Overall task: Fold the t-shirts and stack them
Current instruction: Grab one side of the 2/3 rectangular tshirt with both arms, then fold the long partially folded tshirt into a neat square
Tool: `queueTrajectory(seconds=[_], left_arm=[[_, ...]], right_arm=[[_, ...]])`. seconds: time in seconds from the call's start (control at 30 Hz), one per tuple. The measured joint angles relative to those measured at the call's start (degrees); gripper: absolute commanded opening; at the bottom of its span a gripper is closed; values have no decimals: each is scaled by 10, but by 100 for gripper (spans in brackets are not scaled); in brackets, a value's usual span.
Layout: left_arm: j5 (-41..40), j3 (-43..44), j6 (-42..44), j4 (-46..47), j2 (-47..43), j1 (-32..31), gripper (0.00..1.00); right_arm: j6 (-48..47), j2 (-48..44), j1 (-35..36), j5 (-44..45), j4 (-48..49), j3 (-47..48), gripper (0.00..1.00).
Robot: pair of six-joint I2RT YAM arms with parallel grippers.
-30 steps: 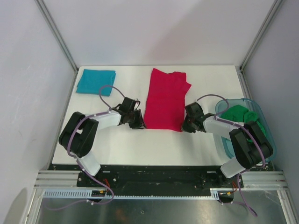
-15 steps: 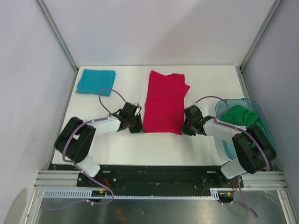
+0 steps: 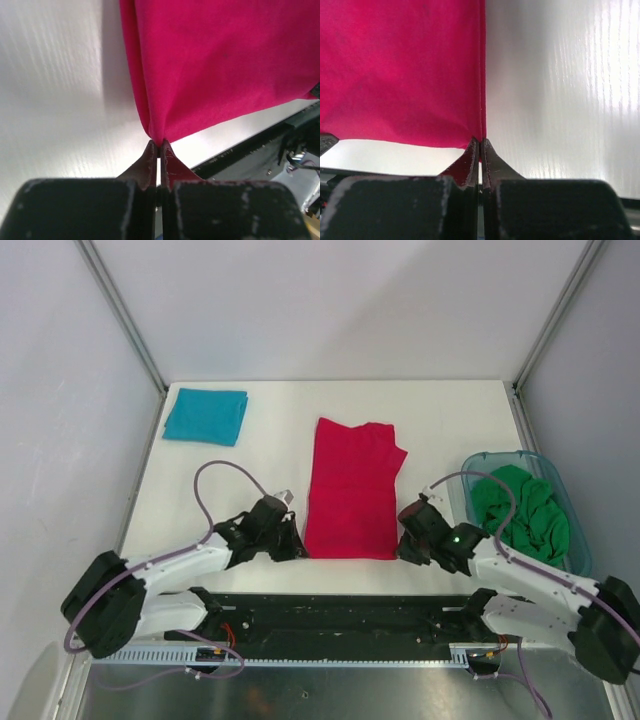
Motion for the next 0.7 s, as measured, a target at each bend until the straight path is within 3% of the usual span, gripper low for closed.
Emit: queueTrajectory(seconds=[0.27,0.5,0.7], left_arm=[[-15,-7,-40,-37,-102,-31,0],[-50,82,-37,-92,-106,-27,0],[-65,193,-7,-100,-32,12,0]], right_arm=[[38,-120,21,15,-96,5,0],[18,-91,8,37,-144,97,0],[-36,-41,-83,35,-125,153,0]])
